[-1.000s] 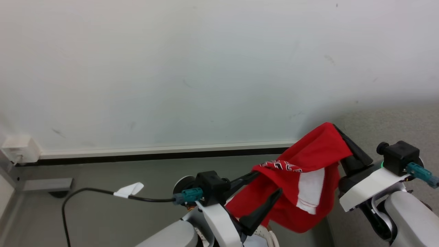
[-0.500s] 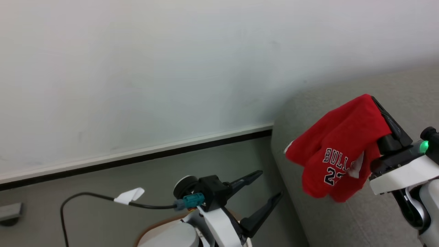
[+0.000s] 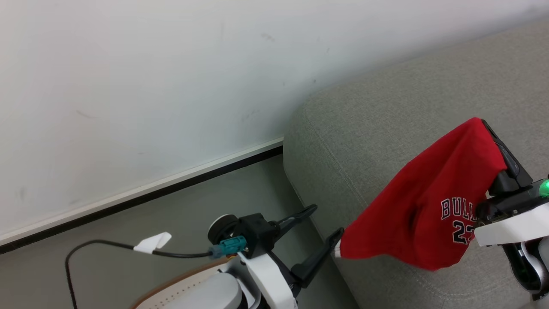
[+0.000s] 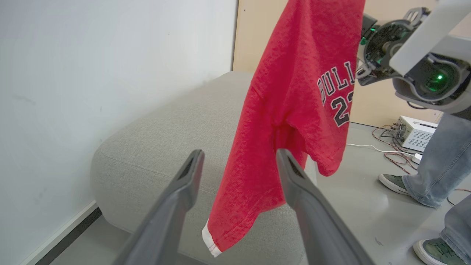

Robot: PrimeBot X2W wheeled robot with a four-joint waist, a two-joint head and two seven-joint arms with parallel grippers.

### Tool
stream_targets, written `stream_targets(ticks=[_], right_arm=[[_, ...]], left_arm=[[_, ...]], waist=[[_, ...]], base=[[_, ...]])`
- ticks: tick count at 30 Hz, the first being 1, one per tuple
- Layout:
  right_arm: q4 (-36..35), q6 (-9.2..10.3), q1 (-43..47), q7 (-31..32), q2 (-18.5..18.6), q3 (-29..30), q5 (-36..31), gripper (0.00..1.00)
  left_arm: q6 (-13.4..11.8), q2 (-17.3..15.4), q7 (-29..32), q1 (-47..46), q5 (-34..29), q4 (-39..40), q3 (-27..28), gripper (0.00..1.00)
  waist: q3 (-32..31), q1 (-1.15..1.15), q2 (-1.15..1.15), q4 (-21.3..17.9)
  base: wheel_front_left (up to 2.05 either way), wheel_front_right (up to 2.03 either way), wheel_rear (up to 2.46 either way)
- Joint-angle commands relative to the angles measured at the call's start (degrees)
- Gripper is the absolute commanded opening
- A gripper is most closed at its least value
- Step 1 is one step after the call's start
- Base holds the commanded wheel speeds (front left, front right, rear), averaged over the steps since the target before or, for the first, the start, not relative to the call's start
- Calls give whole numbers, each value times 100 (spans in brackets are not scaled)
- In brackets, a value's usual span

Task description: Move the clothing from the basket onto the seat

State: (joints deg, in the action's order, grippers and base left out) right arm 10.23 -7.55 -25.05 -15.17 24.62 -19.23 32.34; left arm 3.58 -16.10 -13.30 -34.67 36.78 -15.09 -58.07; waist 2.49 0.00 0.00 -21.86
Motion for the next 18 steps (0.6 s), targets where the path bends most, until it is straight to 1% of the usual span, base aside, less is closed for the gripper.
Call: stream_targets(ticks=[1,4,9,12,18], right_arm=[[-64,12,49,4,-44,45,124,0],[-122,12,-72,4,-17,143,306,0],[-165,12,-451,4,175,330,620,0],[-172,12,-796,4,360,453,839,0],[-38,12,-1564,4,766,835,974,0]], left_arm=[[36,-6,-63,-38,-23,-30,5,100],[39,-3,-83,-93,-71,-44,19,100],[92,-21,-113,-262,-215,-6,-1,100],[145,-53,-119,-409,-310,10,-55,100],[205,-165,-133,-854,-559,148,-78,100]], waist=[[73,0,0,-82],[187,0,0,-118],[561,0,0,-50],[858,0,0,52],[1686,0,0,375]], base=[[0,0,0],[0,0,0],[0,0,0],[0,0,0],[0,0,0]])
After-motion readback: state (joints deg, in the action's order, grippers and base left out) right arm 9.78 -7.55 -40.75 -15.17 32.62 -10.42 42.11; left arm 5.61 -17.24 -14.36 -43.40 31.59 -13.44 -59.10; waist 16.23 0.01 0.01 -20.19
